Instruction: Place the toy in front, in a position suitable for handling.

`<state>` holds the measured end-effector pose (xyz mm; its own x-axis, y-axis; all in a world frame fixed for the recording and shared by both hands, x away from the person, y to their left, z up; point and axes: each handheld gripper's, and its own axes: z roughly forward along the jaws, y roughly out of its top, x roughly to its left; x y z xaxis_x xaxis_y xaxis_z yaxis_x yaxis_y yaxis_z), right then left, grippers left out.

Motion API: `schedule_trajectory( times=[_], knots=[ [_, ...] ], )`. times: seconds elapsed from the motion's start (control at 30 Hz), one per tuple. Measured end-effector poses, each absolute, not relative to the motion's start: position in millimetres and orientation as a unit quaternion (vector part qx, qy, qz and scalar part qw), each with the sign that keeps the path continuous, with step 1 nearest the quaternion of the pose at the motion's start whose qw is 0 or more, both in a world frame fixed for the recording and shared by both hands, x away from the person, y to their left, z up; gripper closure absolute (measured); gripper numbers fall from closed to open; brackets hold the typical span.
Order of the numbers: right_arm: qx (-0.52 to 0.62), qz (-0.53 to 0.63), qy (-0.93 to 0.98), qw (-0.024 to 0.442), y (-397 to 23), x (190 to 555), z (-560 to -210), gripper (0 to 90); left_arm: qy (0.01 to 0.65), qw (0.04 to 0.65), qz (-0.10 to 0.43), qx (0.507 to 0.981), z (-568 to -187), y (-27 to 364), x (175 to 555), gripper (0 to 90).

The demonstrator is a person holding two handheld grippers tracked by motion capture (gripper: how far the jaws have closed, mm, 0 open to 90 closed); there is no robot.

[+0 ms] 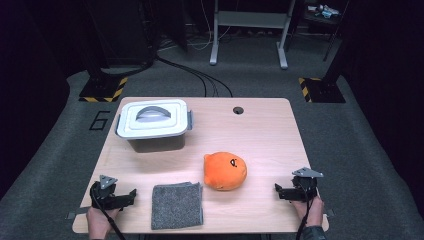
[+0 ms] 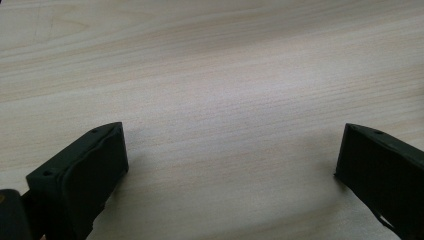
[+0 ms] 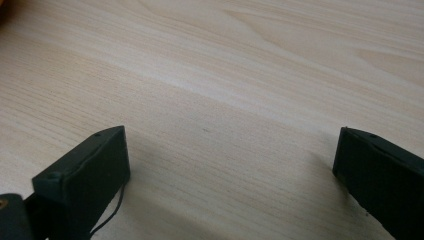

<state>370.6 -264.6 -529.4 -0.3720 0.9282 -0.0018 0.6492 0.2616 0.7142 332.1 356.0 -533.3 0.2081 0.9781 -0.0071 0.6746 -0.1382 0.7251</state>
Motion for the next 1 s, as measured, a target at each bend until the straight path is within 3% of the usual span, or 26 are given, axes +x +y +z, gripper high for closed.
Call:
schedule_trajectory(
  times=[1.0],
  knots=[
    [0.495,0.325,0.78,0.201,-255.1,368.6,-519.3,0.4,0.58,0.308,0.252,0.711,-533.4,354.2,331.5,0.0]
  ],
)
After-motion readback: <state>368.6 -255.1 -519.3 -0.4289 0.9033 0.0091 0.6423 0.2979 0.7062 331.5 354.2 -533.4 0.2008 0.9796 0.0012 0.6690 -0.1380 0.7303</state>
